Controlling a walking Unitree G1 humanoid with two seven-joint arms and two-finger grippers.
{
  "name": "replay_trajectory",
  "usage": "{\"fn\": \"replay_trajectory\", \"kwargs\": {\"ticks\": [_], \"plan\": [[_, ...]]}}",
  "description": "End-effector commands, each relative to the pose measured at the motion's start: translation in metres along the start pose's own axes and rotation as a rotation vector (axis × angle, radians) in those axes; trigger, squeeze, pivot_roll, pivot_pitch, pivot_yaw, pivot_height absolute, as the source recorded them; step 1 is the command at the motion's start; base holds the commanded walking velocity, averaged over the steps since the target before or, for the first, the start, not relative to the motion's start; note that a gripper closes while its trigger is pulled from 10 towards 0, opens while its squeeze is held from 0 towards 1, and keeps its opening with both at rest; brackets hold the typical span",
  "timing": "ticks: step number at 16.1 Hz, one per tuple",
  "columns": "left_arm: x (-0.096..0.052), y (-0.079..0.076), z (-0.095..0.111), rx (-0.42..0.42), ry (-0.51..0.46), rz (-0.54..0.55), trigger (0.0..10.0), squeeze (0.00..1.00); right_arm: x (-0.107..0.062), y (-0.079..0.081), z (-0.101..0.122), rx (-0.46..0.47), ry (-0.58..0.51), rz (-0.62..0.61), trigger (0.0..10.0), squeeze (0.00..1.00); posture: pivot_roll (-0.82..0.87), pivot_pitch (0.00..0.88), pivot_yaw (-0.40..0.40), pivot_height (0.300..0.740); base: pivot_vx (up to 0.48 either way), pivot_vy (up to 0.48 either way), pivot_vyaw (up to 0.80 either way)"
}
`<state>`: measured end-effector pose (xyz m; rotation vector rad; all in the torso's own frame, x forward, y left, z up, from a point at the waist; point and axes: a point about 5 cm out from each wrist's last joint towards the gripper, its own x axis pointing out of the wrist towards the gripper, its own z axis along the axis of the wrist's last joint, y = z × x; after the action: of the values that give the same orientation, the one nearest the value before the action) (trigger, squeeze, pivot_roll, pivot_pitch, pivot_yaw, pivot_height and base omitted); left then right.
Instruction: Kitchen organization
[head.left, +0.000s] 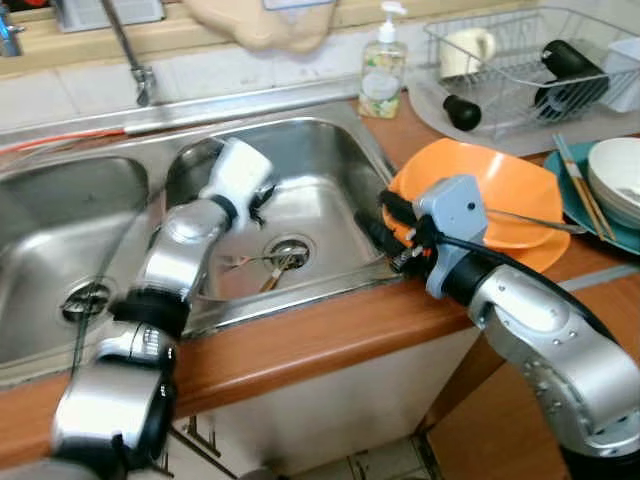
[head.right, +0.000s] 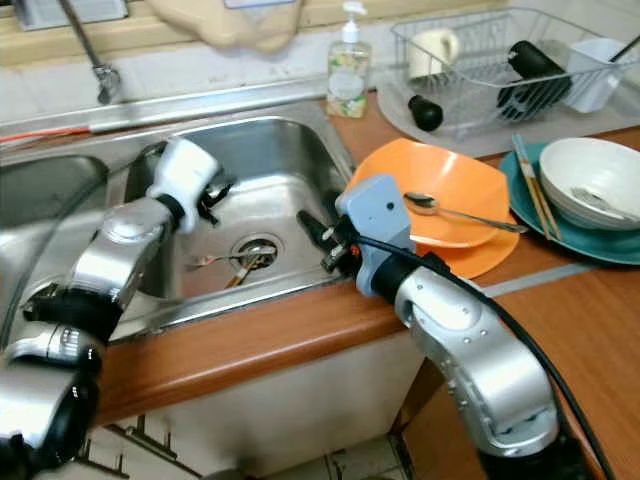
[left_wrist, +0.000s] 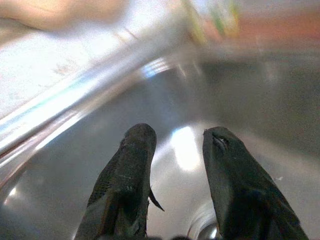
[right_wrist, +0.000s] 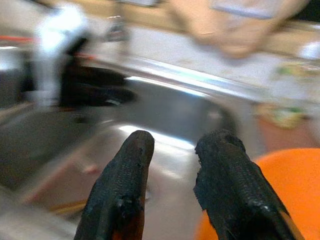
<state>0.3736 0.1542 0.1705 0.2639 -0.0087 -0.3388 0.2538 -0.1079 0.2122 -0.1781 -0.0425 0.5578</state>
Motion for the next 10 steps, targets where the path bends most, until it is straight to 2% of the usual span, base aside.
{"fn": "replay_trajectory", "kwargs": {"ticks": [1,3,4,5,7,9,10], "plan": [[-0.009,0.003,0.0,-0.097,-0.044,0.077,10.0,0.0,-0.001,-0.003,0.006,-0.016,-0.045,-0.089,10.0,0.0,-0.17,0.0,0.065,0.74,0.0,0.0,0.0],[-0.037,-0.002,0.003,-0.242,-0.117,0.186,10.0,0.0,0.0,-0.013,0.007,0.034,-0.078,-0.251,10.0,0.0,-0.16,0.0,0.052,0.74,0.0,0.0,0.0],[-0.05,-0.006,0.004,-0.255,-0.132,0.234,10.0,0.0,0.002,-0.017,0.008,0.047,-0.088,-0.29,10.0,0.0,-0.15,0.0,0.044,0.74,0.0,0.0,0.0],[-0.053,-0.008,0.004,-0.239,-0.133,0.234,10.0,0.0,0.003,-0.017,0.008,0.048,-0.089,-0.296,10.0,0.0,-0.15,0.0,0.044,0.74,0.0,0.0,0.0],[-0.067,-0.022,0.008,-0.201,-0.115,0.199,10.0,0.0,0.006,-0.018,0.007,0.019,-0.095,-0.307,10.0,0.0,-0.13,0.0,0.034,0.74,0.0,-0.48,0.0],[-0.071,-0.028,0.008,-0.177,-0.094,0.192,10.0,0.0,0.006,-0.018,0.006,0.018,-0.093,-0.326,10.0,0.0,-0.13,0.0,0.035,0.74,0.0,-0.48,0.8],[-0.072,-0.03,0.007,-0.194,-0.072,0.195,10.0,0.0,0.006,-0.018,0.005,0.036,-0.09,-0.34,10.0,0.0,-0.13,0.0,0.04,0.74,0.0,0.0,0.41]]}}
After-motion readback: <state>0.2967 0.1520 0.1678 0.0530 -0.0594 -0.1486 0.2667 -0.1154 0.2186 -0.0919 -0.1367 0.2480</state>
